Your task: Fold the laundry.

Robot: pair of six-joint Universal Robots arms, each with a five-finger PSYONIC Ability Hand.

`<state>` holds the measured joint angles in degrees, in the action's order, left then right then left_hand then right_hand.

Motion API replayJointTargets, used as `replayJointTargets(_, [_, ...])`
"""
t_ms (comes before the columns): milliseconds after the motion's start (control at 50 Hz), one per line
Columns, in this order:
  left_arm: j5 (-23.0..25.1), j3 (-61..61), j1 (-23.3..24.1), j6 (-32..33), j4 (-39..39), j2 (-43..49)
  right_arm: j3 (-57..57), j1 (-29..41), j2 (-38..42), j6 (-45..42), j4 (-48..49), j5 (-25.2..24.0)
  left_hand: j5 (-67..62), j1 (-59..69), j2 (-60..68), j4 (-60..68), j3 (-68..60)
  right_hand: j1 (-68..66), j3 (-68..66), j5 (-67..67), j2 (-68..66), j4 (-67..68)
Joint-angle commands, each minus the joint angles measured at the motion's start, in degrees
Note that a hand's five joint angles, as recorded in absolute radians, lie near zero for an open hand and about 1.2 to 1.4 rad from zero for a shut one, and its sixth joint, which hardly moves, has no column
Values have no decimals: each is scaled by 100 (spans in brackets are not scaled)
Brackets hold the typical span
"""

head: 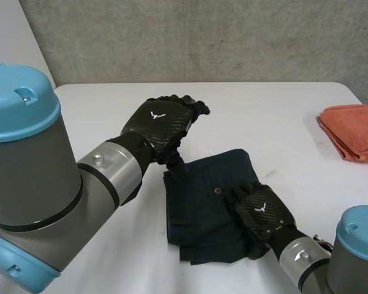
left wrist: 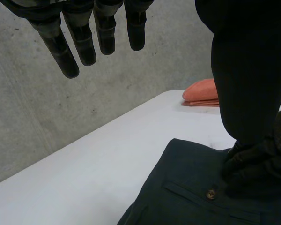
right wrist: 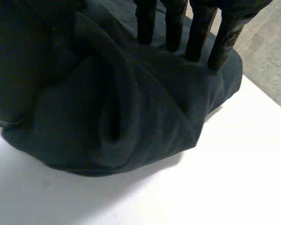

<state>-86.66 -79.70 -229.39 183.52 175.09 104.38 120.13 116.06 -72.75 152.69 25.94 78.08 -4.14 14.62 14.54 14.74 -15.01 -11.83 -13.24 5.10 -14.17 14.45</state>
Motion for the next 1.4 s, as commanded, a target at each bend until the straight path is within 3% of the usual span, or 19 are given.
replayJointTargets(20, [-8, -19, 0, -18, 8, 12, -148, -4, 182, -117, 359, 137, -45, -3, 4, -15, 42, -1993, -1851, 1665, -1759, 1731])
replayJointTargets(200, [-8, -37, 0, -27, 8, 12, -429, -4, 446, -187, 465, 137, -61, 13, 21, 2, 25, -3473, -3332, 3146, -3239, 3211])
replayJointTargets(360, [-8, -46, 0, -35, 8, 12, -728, -13, 569, -187, 474, 128, -61, 13, 21, 2, 25, -6770, -6628, 6442, -6536, 6508])
replayJointTargets(540, [-8, -55, -9, -35, 8, 21, -1387, -162, 745, -178, 439, 58, -61, 13, 21, 2, 25, -6817, -6676, 6490, -6583, 6555])
replayJointTargets(660, [9, -54, 0, -27, 16, 12, -1844, -953, 956, -353, 412, -47, 6, -53, -46, -65, 92, -6817, -6676, 6490, -6583, 6555])
replayJointTargets(820, [44, -55, 70, 0, 34, 39, -2546, -2086, 1307, -977, 465, -1180, 56, -104, -96, -116, 143, -6817, -6676, 6490, -6583, 6555])
replayJointTargets(920, [246, -55, 97, 0, 34, 56, -3065, -2386, 1588, -969, 421, -1462, 107, -155, -147, -166, 194, -6817, -6676, 6490, -6583, 6555])
replayJointTargets(1000, [527, -55, 79, -35, 34, 65, -3548, -2474, 1870, -952, 395, -1489, 107, -155, -147, -166, 193, -6817, -6676, 6490, -6583, 6555])
replayJointTargets(1100, [545, -19, 70, -70, 34, 126, -4286, -2483, 2072, -759, 403, -1445, 90, -138, -130, -150, 177, -6817, -6676, 6490, -6583, 6555])
replayJointTargets(1400, [589, 69, 79, -360, 78, 118, -7002, -2711, 2485, 823, 290, -1041, 90, -138, -130, -149, 177, -6817, -6676, 6490, -6583, 6555])
